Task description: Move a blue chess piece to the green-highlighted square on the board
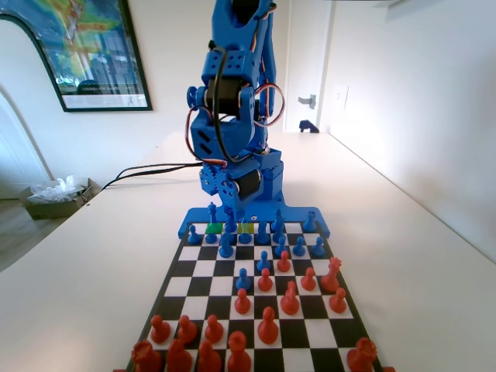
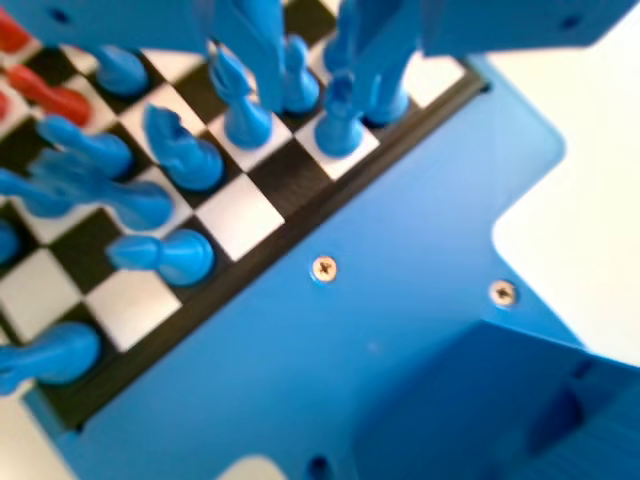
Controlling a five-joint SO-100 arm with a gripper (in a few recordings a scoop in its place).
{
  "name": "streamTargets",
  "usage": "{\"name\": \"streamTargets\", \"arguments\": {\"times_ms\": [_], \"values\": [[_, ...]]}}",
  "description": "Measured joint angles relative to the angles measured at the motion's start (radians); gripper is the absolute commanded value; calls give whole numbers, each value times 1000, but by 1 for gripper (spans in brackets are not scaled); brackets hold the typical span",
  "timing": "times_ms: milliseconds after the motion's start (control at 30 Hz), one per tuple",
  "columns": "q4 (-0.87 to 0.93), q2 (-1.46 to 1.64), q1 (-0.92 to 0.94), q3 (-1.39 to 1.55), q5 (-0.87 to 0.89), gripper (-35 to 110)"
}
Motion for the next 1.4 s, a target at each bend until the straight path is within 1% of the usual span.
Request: {"name": "streamTargets", "arguments": {"times_ms": [300,1033,1133,1267,1333,1400], "values": [[25,0,21,-34,-18,10],[295,60,-61,-310,35,10],[344,91,-83,-370,20,10],[423,155,-109,-466,-48,7],[472,186,-124,-511,-101,3],[514,227,-138,-555,-163,1]]}}
